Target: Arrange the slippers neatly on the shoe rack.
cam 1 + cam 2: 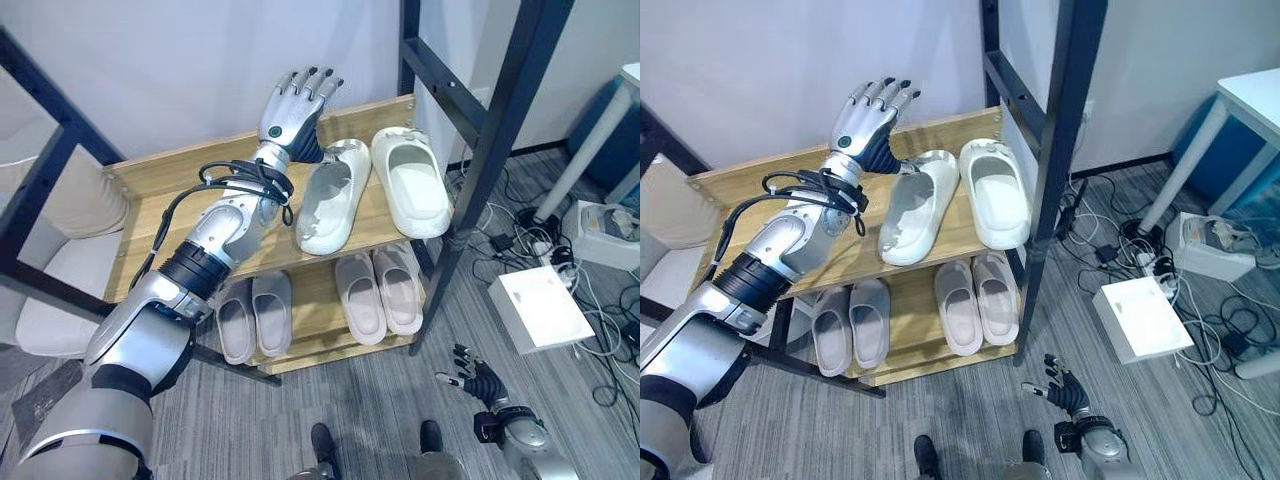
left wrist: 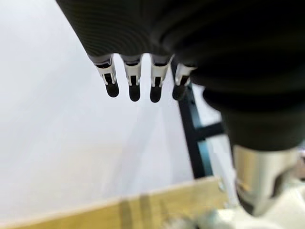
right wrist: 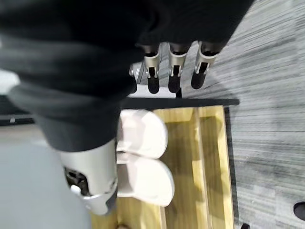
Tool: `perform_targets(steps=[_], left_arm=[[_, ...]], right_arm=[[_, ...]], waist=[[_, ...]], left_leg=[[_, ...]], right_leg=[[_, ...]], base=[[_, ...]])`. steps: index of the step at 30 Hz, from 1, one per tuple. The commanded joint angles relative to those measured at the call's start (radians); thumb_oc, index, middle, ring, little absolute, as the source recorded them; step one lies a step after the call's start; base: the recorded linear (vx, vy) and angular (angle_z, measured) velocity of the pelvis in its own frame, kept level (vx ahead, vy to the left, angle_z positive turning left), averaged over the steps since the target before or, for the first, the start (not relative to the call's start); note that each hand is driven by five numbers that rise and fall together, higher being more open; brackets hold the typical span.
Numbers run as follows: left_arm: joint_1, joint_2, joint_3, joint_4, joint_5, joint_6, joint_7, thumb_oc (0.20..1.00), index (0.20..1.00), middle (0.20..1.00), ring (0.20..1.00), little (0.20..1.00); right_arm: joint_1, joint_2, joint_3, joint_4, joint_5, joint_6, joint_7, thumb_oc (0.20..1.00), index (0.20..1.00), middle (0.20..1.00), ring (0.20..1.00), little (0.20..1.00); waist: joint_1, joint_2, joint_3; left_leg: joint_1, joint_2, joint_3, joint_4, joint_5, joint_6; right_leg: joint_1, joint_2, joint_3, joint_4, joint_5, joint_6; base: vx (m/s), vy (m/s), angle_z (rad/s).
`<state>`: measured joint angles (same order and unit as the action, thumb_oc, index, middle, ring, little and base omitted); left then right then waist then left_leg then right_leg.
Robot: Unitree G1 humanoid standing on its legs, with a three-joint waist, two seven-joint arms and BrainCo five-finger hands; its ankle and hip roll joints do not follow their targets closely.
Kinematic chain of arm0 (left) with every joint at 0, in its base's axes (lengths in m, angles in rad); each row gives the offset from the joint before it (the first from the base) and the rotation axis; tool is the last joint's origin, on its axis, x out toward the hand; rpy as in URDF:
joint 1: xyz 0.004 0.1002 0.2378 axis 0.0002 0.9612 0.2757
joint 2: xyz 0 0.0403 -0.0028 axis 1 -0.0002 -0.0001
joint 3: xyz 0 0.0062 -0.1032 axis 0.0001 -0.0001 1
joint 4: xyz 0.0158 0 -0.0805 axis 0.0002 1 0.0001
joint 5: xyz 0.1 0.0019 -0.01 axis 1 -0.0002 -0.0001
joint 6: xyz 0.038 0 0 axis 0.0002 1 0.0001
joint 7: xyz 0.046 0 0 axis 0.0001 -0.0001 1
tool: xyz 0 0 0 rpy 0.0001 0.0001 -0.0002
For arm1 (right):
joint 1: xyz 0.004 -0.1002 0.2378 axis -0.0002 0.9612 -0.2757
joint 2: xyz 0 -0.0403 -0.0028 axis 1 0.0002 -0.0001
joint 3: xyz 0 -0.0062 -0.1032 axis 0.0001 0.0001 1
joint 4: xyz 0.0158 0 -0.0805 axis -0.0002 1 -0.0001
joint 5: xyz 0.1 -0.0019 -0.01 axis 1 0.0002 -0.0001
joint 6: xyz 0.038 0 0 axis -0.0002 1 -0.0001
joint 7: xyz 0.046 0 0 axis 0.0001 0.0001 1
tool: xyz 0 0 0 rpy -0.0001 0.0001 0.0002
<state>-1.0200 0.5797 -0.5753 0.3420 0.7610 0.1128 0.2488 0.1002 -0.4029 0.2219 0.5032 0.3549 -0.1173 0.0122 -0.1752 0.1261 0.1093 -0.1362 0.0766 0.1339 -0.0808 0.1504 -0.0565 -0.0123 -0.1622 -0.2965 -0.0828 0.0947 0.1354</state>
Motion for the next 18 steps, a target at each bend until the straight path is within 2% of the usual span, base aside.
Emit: perform_targets(steps=[1,4,5,6,7,8,9,10,11,12,13,15,17,18], left_arm=[[-0.011,0.06,0.143,-0.047,0.021,-0.021,0.001,1.0,1.0,1.0,1.0,1.0],[0.053,0.05,0.191,-0.12,-0.05,-0.051,-0.012,1.0,1.0,1.0,1.0,1.0],[0.159,0.017,0.263,-0.176,-0.258,-0.097,-0.04,1.0,1.0,1.0,1.0,1.0],[0.2,0.003,0.292,-0.185,-0.337,-0.108,-0.038,1.0,1.0,1.0,1.0,1.0],[0.206,0.005,0.295,-0.19,-0.34,-0.108,-0.04,1.0,1.0,1.0,1.0,1.0],[0.304,-0.035,0.335,-0.217,-0.556,-0.142,-0.071,1.0,1.0,1.0,1.0,1.0],[0.309,-0.033,0.337,-0.22,-0.559,-0.141,-0.073,1.0,1.0,1.0,1.0,1.0],[0.392,-0.076,0.34,-0.251,-0.765,-0.175,-0.139,1.0,1.0,1.0,1.0,1.0],[0.423,-0.085,0.33,-0.271,-0.826,-0.182,-0.16,1.0,1.0,1.0,1.0,1.0],[0.424,-0.085,0.33,-0.271,-0.826,-0.182,-0.16,1.0,1.0,1.0,1.0,1.0],[0.499,-0.092,0.304,-0.301,-0.957,-0.187,-0.214,1.0,1.0,1.0,1.0,1.0],[0.572,-0.1,0.274,-0.319,-1.089,-0.177,-0.263,1.0,1.0,1.0,1.0,1.0],[0.591,-0.097,0.264,-0.326,-1.115,-0.162,-0.283,1.0,1.0,1.0,1.0,1.0],[0.635,-0.101,0.237,-0.344,-1.206,-0.142,-0.308,1.0,1.0,1.0,1.0,1.0]], right_arm=[[-0.022,0.04,-0.017,-0.053,0.003,-0.011,0.021,1.0,1.0,1.0,1.0,1.0],[-0.02,0.047,-0.017,-0.05,0.003,-0.005,0.025,1.0,1.0,1.0,1.0,1.0],[-0.016,0.06,-0.03,-0.042,0.003,0.006,0.024,1.0,1.0,1.0,1.0,1.0],[-0.013,0.068,-0.032,-0.039,-0.002,0.01,0.027,1.0,1.0,1.0,1.0,1.0],[-0.011,0.067,-0.03,-0.039,-0.002,0.01,0.027,1.0,1.0,1.0,1.0,1.0],[0.0,0.078,-0.035,-0.033,-0.016,0.021,0.035,1.0,1.0,1.0,1.0,1.0],[0.001,0.077,-0.034,-0.033,-0.016,0.021,0.035,1.0,1.0,1.0,1.0,1.0],[0.006,0.078,-0.038,-0.027,-0.024,0.029,0.047,1.0,1.0,1.0,1.0,1.0],[0.005,0.078,-0.037,-0.022,-0.02,0.03,0.05,1.0,1.0,1.0,1.0,1.0],[0.005,0.078,-0.037,-0.022,-0.02,0.03,0.05,1.0,1.0,1.0,1.0,1.0],[0.006,0.072,-0.037,-0.018,-0.012,0.031,0.06,1.0,1.0,1.0,1.0,1.0],[0.007,0.061,-0.031,-0.018,-0.018,0.035,0.072,1.0,1.0,1.0,1.0,1.0],[0.009,0.056,-0.026,-0.017,-0.015,0.037,0.077,1.0,1.0,1.0,1.0,1.0],[0.012,0.047,-0.02,-0.016,-0.011,0.046,0.089,1.0,1.0,1.0,1.0,1.0]], waist=[[0.039,-0.061,0.0],[0.05,-0.066,-0.004],[0.063,-0.072,-0.005],[0.07,-0.074,-0.007],[0.068,-0.073,-0.009],[0.08,-0.074,-0.012],[0.078,-0.073,-0.014],[0.085,-0.073,-0.016],[0.086,-0.074,-0.02],[0.086,-0.074,-0.02],[0.089,-0.075,-0.021],[0.09,-0.074,-0.021],[0.089,-0.074,-0.024],[0.089,-0.073,-0.027]], left_leg=[[0.13,-0.034,-0.005,-0.006,-0.143,-0.026],[0.132,-0.034,-0.011,-0.006,-0.142,-0.026],[0.134,-0.036,-0.021,-0.006,-0.141,-0.024],[0.133,-0.037,-0.024,-0.006,-0.139,-0.023],[0.133,-0.037,-0.025,-0.006,-0.139,-0.023],[0.136,-0.038,-0.03,-0.006,-0.137,-0.022],[0.135,-0.038,-0.03,-0.006,-0.137,-0.022],[0.14,-0.039,-0.034,-0.006,-0.139,-0.022],[0.135,-0.04,-0.037,-0.006,-0.134,-0.02],[0.134,-0.04,-0.037,-0.006,-0.134,-0.02],[0.136,-0.04,-0.039,-0.006,-0.133,-0.02],[0.136,-0.042,-0.043,-0.006,-0.133,-0.018],[0.137,-0.043,-0.044,-0.006,-0.134,-0.018],[0.138,-0.045,-0.045,-0.006,-0.135,-0.017]], right_leg=[[0.002,0.017,-0.044,-0.004,-0.074,0.019],[0.007,0.017,-0.053,-0.004,-0.074,0.017],[0.015,0.017,-0.059,-0.004,-0.073,0.014],[0.016,0.017,-0.062,-0.004,-0.073,0.013],[0.016,0.017,-0.062,-0.004,-0.073,0.013],[0.022,0.016,-0.067,-0.004,-0.072,0.011],[0.021,0.015,-0.067,-0.004,-0.072,0.011],[0.027,0.017,-0.072,-0.004,-0.073,0.01],[0.023,0.015,-0.074,-0.004,-0.071,0.01],[0.023,0.015,-0.075,-0.004,-0.071,0.01],[0.026,0.014,-0.077,-0.004,-0.069,0.011],[0.028,0.013,-0.078,-0.004,-0.069,0.012],[0.029,0.013,-0.078,-0.004,-0.069,0.012],[0.032,0.013,-0.079,-0.004,-0.069,0.013]], base=[[-0.01,-0.015,0.15],[-0.01,-0.011,0.11],[-0.01,-0.007,0.1],[-0.01,-0.007,0.15],[0.0,0.01,0.15],[0.0,0.01,0.23],[0.01,0.015,0.13],[0.0,0.012,0.19],[0.0,0.011,0.13],[-0.01,0.016,0.26],[0.0,0.02,0.17],[0.0,0.015,0.06],[0.0,0.0,0.0],[0.0,0.0,0.0]])
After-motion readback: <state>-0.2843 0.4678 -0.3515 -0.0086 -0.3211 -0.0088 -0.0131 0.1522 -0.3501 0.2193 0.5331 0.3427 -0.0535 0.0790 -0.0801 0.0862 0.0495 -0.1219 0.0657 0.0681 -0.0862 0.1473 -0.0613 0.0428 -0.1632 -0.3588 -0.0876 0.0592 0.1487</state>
